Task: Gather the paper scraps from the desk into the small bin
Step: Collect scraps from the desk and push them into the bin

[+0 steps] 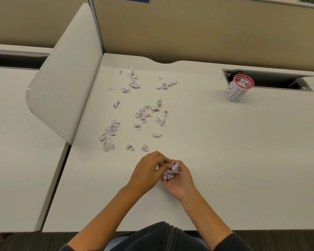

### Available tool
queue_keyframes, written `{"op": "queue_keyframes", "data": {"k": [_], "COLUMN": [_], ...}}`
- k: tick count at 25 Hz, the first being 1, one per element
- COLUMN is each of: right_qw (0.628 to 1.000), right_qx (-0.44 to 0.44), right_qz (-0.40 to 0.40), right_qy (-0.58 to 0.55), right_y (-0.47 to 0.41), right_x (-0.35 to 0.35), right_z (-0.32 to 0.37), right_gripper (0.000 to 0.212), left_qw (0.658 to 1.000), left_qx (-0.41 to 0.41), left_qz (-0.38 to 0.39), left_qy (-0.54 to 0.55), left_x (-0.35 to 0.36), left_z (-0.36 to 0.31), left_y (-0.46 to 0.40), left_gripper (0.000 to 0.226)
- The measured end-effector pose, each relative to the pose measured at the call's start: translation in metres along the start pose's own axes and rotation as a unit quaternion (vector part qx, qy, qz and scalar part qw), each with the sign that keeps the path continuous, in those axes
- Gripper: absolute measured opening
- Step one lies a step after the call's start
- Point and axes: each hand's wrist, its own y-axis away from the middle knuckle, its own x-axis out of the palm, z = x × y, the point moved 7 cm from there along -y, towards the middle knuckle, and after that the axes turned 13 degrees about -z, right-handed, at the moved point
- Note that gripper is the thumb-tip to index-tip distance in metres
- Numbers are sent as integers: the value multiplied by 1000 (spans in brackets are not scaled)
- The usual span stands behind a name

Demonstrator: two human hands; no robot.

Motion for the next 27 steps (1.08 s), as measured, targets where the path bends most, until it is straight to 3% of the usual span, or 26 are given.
{"op": "queue_keyframes", "data": {"k": [5, 9, 12, 16, 19, 23, 27], "right_qw": [1000, 999, 999, 999, 998, 997, 994], "right_qx": [-1, -1, 11, 36, 46, 62, 65], "right_qz": [-22, -32, -37, -38, -34, -31, -39], "right_qy": [-12, -22, -17, 4, 23, 38, 77], "right_y": [-7, -6, -7, -11, -11, -11, -18], "right_x": [3, -8, -16, -22, -21, -21, -21], "right_z": [20, 32, 35, 40, 44, 66, 100], "right_gripper": [27, 28, 32, 35, 21, 19, 23], "left_qw": [989, 950, 918, 943, 963, 969, 983], "left_qx": [22, -68, -150, -122, -112, -172, -137], "left_qz": [-84, -2, -9, -88, -101, -132, -125], "left_qy": [-117, -305, -366, -296, -223, -122, 4], "left_x": [-24, -27, -29, -14, -7, 1, 32], "left_z": [24, 71, 91, 82, 77, 57, -10], "left_y": [-23, -40, -39, -42, -44, -53, -79], "left_gripper": [26, 48, 54, 32, 9, 5, 16]}}
